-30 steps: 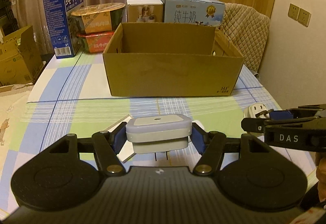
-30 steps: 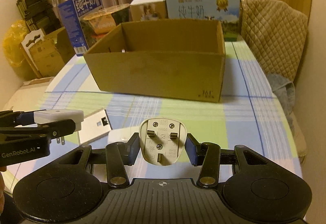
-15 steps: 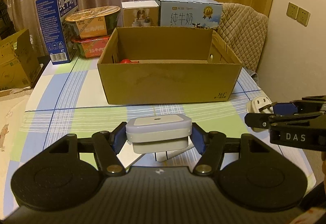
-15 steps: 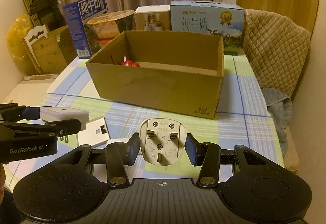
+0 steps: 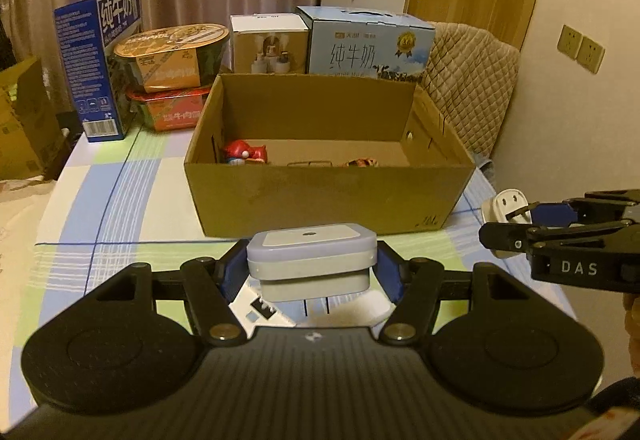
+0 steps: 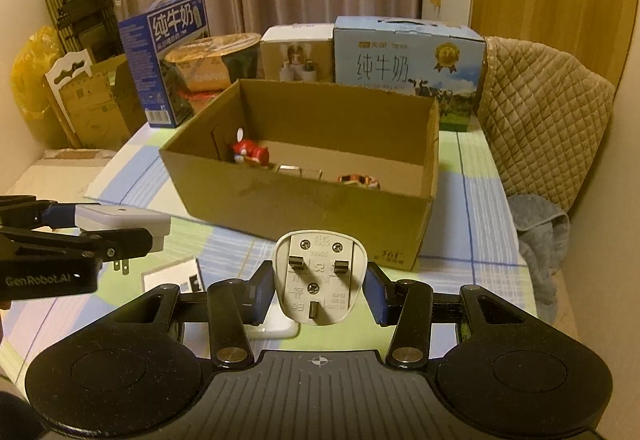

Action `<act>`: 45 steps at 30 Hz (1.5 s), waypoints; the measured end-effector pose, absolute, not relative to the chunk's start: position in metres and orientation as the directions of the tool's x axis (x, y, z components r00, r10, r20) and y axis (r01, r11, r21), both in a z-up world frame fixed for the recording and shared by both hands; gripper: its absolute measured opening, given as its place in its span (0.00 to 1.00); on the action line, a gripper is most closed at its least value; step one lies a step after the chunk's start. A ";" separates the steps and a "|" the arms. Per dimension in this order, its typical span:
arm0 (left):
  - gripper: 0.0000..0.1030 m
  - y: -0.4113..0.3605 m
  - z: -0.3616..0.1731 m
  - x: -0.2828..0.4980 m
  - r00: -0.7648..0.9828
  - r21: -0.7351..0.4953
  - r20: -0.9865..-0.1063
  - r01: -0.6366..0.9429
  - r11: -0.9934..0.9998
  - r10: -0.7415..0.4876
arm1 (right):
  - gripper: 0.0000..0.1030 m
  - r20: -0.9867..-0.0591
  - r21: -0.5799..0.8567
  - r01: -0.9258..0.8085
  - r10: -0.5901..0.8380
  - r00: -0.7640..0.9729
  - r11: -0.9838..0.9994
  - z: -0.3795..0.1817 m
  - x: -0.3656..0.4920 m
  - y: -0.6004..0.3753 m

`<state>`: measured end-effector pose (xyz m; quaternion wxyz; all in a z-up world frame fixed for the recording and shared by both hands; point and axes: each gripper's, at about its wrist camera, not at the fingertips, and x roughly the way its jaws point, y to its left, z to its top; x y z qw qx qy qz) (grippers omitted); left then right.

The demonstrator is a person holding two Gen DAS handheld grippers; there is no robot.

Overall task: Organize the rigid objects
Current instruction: 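Carry the adapter and the plug with both tools over the cardboard box, then lower adapter and plug into the box and open both tools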

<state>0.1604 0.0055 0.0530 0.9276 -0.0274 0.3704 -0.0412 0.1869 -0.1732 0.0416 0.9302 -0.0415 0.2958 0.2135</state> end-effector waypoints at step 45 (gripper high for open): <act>0.59 0.043 0.071 0.341 0.654 -0.032 -0.753 0.074 0.997 -0.072 | 0.43 -0.638 0.160 -0.362 0.376 0.672 0.919 0.083 0.360 -0.155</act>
